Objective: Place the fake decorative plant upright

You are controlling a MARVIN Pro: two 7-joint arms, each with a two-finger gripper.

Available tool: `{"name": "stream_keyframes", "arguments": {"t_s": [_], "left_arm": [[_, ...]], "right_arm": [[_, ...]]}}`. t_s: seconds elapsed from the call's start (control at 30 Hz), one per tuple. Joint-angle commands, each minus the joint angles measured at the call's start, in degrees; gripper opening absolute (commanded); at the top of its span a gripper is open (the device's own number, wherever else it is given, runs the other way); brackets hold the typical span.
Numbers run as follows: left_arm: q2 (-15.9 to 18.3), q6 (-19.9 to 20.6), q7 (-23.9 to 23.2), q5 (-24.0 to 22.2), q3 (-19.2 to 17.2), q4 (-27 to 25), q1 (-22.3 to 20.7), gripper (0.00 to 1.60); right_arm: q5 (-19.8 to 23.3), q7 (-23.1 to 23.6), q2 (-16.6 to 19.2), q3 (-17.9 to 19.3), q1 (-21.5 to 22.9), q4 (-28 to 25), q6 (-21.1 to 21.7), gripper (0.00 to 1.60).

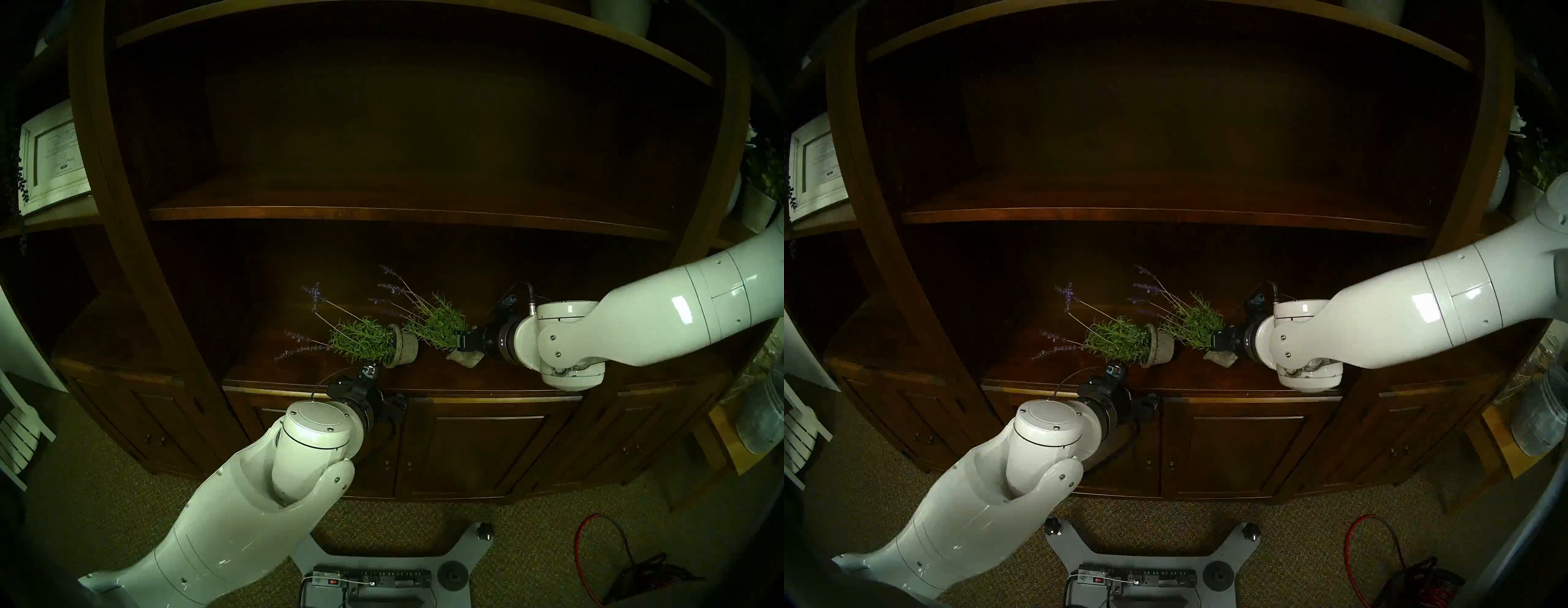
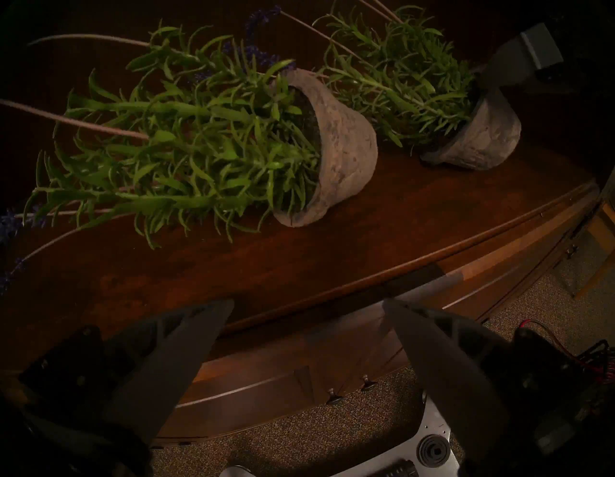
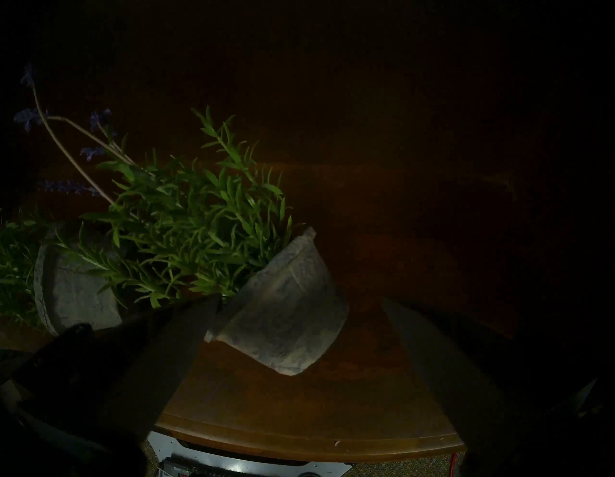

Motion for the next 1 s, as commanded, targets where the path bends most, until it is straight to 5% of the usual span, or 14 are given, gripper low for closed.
{"name": "stream_keyframes", "arguments": {"t_s": [0.0,0.97], "left_arm": [[-0.37,-0.38,-0.02,0.16,-0.35,-1.79,-1.02,1.60],[-0.39,-0.37,-0.06,0.20,-0.37,-1.79,-1.00,1.60]], "right_arm": [[-0.92,-2.29,-1.23,-0.33,0.16,0.92,-0.99,1.60],[0.83,-2.74,-0.31,-3.12,2.68,0.71,1.32,1.60]]}}
